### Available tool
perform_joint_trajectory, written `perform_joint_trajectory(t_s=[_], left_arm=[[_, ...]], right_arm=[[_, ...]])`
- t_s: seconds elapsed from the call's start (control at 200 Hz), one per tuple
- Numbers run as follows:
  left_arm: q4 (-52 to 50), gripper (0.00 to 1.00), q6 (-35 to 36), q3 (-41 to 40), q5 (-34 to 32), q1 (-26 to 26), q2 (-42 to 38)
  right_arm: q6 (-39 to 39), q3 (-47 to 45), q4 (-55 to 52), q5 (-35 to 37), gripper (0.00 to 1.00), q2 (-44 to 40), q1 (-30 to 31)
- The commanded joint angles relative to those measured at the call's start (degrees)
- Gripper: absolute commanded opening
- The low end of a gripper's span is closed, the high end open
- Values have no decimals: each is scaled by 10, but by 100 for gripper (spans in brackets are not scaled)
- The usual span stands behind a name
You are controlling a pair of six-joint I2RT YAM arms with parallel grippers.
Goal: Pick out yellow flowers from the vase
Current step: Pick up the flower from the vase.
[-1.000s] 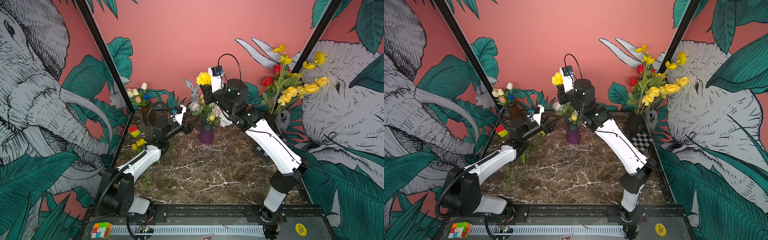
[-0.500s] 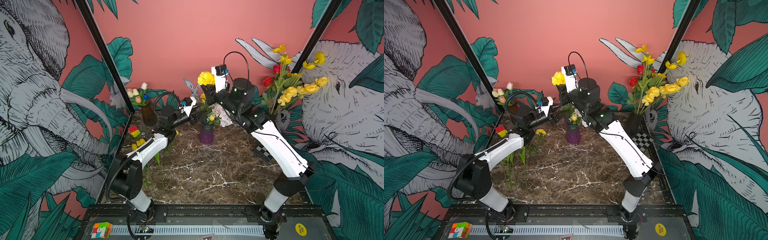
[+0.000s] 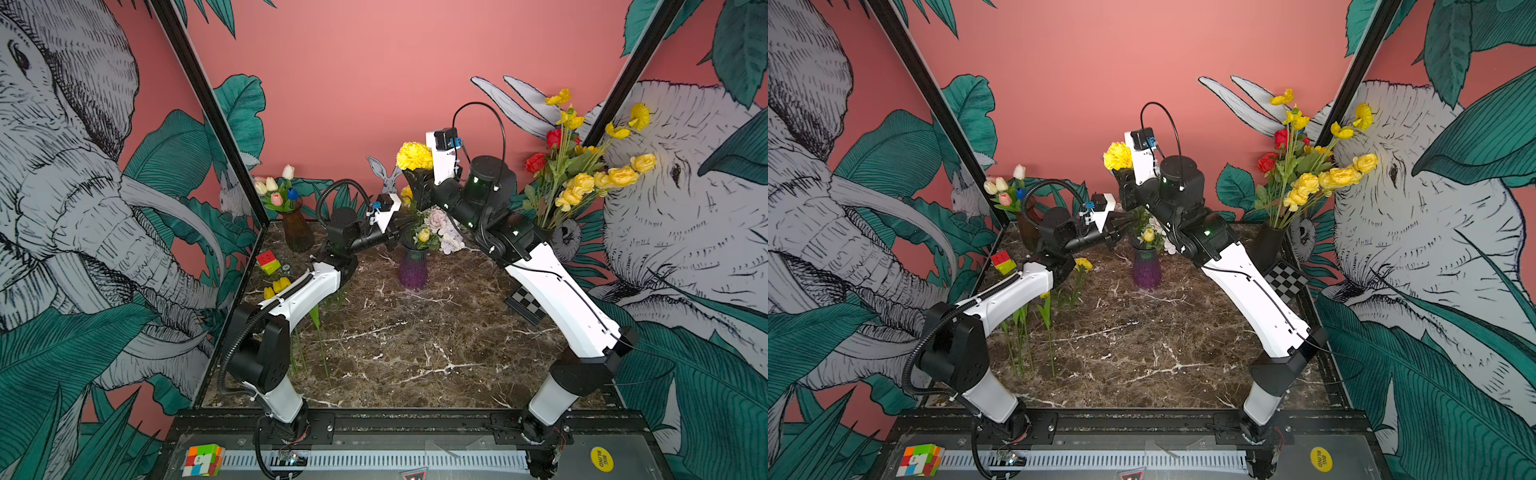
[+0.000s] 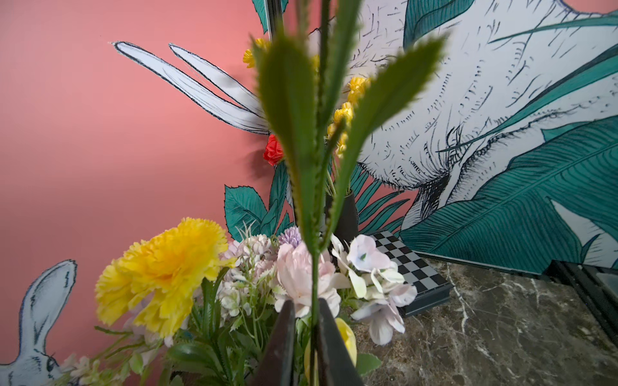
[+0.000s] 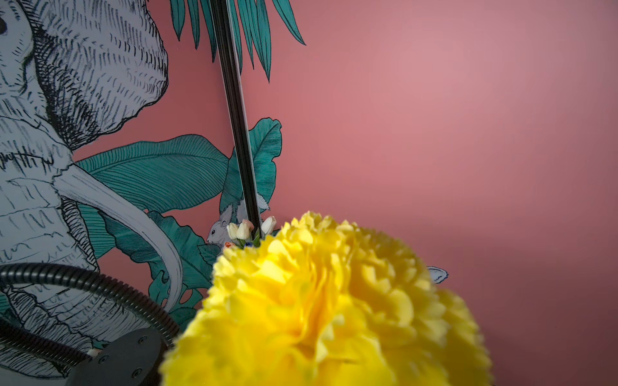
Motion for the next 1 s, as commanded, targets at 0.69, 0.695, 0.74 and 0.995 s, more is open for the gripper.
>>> perform_joint_trajectory(t_s=[0.69, 0.695, 0.74, 0.995], left_arm=[[-119, 0, 3, 47, -103, -5, -86], [-121, 0, 2, 48, -104, -5, -86], [-136, 0, 1, 51, -112, -5, -97], [-290, 0, -11, 64, -174, -5, -189]], right_arm=[[-10, -183, 105, 10, 57, -171, 3], [-11, -187, 106, 11, 57, -174, 2], [-19, -223, 114, 14, 60, -201, 2], [-77, -472, 170, 81, 68, -374, 3]])
